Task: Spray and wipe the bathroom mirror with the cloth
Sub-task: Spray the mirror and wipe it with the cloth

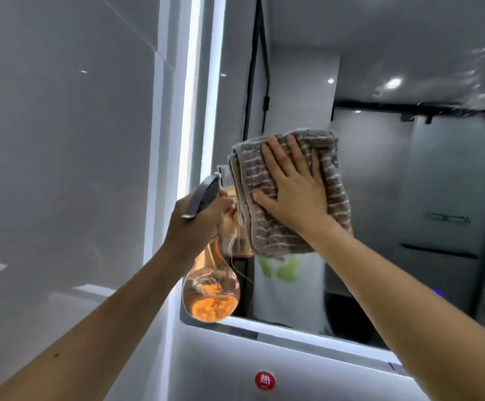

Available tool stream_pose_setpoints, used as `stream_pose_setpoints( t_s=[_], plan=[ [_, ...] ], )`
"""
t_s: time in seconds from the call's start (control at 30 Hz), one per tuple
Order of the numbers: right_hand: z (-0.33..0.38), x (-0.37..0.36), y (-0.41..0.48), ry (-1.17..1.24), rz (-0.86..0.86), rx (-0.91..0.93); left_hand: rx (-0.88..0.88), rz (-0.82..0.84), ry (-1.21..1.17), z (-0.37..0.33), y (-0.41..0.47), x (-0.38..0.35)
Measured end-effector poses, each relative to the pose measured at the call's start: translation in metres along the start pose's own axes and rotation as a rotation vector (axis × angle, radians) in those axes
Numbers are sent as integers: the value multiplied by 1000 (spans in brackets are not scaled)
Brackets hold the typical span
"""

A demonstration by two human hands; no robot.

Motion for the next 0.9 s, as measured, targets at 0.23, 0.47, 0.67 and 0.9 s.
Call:
stream_pose_setpoints(
  t_s=[0.23,0.47,0.67,0.9],
  plan=[
    [38,-22,-138,91,140,317,73,-32,46,40,-21,21],
    [-2,2,2,-26,-6,156,-29,-93,38,16,-3,20],
    [24,-15,-102,4,78,219,32,-48,49,35,-14,19],
    [4,-7,-48,-28,61,254,37,-55,58,40,-15,26]
  ],
)
Point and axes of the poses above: each hand's wrist, its own y-axis towards the middle knuckle, its own x-axis out of the back of the hand, z = x × y, the point moved 7 cm from there along y, towards the middle knuckle, and after that the axes turned 14 degrees about -z, right-handed, at the moved point
